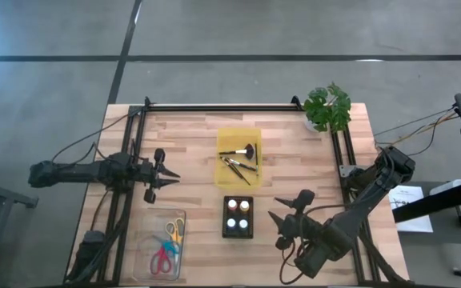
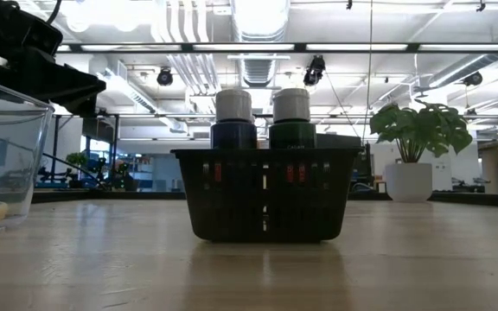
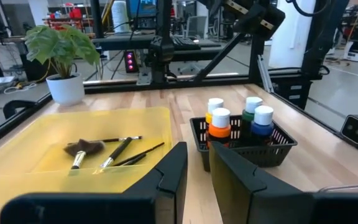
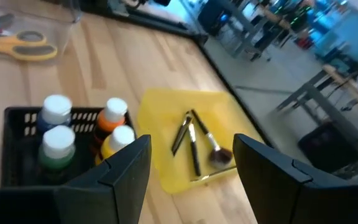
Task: Pick & Place Paint Supplies
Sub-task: Return to Home Position
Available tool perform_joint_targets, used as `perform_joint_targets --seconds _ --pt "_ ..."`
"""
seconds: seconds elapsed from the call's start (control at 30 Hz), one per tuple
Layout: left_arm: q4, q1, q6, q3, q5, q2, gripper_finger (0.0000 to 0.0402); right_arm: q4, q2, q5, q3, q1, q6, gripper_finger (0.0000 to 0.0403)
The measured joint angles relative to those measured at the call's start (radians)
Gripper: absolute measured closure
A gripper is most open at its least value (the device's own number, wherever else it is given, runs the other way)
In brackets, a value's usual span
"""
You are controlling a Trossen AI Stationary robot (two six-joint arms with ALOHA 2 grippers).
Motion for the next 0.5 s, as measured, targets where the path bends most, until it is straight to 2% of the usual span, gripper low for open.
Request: perform_joint_targets --seconds 0.17,0.3,0.4,0.5 --pt "0.000 0.000 0.000 0.000 0.000 0.000 0.0327 0.025 -0.004 -0.018 -0.002 -0.001 -0.019 0.0177" --pt "0.000 0.000 0.000 0.000 0.000 0.000 0.0327 0.216 -0.004 -0.084 -0.009 -0.023 -0.204 0.0177" --pt "0.000 0.000 0.000 0.000 0.000 0.000 0.0327 0.511 0.002 -0.253 -0.032 -0.060 -0.471 0.0177" --pt "0.001 0.000 0.000 0.000 0.000 0.000 0.0327 0.801 0.013 -0.495 -0.075 -0.109 -0.716 0.0177"
